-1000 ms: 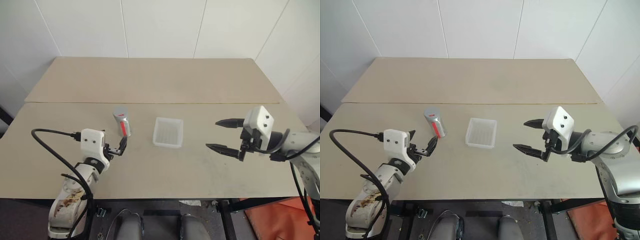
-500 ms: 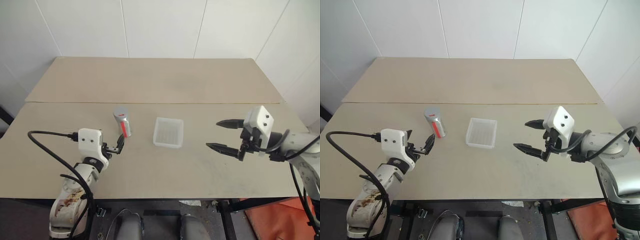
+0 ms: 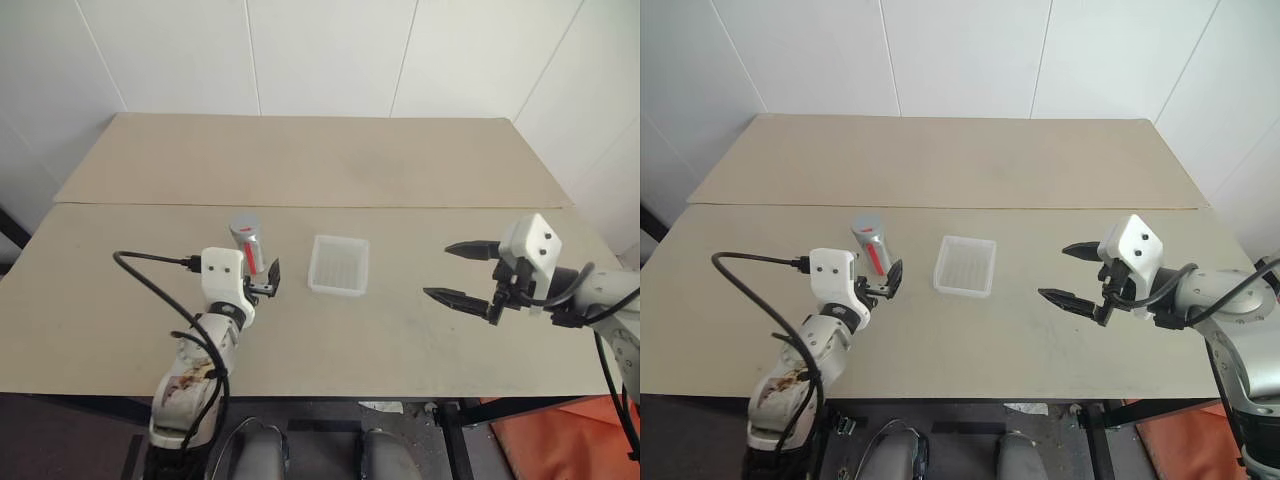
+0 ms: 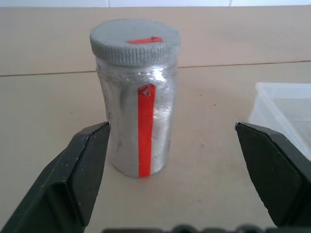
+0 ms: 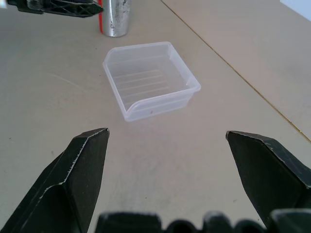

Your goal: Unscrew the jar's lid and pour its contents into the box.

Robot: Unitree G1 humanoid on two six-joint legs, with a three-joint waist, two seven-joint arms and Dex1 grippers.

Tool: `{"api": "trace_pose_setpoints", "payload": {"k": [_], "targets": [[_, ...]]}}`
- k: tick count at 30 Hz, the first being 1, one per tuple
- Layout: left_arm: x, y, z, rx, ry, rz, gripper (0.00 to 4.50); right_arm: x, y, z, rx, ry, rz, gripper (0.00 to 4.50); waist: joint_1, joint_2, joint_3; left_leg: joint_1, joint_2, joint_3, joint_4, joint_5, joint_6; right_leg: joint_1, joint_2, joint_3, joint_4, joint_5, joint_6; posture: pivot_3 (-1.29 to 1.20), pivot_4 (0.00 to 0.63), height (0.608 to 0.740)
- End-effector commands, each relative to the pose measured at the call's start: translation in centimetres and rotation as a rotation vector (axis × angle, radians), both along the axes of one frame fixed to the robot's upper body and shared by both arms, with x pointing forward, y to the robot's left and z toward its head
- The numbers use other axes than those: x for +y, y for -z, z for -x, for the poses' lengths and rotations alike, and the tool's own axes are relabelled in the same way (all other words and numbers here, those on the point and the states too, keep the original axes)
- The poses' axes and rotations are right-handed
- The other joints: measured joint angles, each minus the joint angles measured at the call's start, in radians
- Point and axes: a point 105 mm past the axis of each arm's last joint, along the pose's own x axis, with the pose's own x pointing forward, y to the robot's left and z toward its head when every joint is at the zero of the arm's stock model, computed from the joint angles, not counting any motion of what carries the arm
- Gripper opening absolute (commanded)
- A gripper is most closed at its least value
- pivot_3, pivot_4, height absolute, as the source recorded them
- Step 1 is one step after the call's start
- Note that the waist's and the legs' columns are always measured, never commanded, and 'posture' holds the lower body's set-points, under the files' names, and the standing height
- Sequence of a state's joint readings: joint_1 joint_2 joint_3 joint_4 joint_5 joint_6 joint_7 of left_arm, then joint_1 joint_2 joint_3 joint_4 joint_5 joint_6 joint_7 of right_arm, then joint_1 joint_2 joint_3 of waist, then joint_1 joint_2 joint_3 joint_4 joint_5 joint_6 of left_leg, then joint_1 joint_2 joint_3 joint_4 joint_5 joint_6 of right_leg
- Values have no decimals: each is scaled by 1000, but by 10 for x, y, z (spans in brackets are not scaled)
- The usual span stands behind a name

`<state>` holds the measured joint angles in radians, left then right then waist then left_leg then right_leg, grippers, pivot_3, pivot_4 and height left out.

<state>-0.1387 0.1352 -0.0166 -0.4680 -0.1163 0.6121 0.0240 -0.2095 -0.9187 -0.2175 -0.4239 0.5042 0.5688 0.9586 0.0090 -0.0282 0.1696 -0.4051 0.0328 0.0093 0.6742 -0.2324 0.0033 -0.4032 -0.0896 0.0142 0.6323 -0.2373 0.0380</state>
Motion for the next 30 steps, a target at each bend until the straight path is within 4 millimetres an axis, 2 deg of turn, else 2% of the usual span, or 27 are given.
{"api": "trace_pose_setpoints", "payload": {"k": [1, 6, 14, 30], "targets": [[3, -11, -2, -64, -68, -24, 4463, 1, -16, 8, -43, -50, 15, 4500, 0, 0, 0, 0, 0, 0, 0, 0, 0, 0, 0, 0, 0, 0, 0, 0, 150, 740], [4, -7, -3, -53, -101, -18, 4463, -2, -15, 11, -9, -94, 32, 4500, 2, 0, 0, -1, 0, 0, 0, 0, 0, 0, 0, 0, 0, 0, 0, 0, 150, 740], [-7, -6, -10, -67, -76, 9, 4463, -3, -18, 9, -10, -116, 45, 4500, 3, 0, 0, -1, 0, 0, 0, 0, 0, 0, 0, 0, 0, 0, 0, 0, 150, 740], [-8, -7, -39, -94, -116, 23, 4463, -4, -23, 11, -24, -130, 56, 4500, 3, 0, 0, -1, 0, 0, 1, 0, 0, 0, 0, 0, 0, 0, 1, 0, 150, 740]]}}
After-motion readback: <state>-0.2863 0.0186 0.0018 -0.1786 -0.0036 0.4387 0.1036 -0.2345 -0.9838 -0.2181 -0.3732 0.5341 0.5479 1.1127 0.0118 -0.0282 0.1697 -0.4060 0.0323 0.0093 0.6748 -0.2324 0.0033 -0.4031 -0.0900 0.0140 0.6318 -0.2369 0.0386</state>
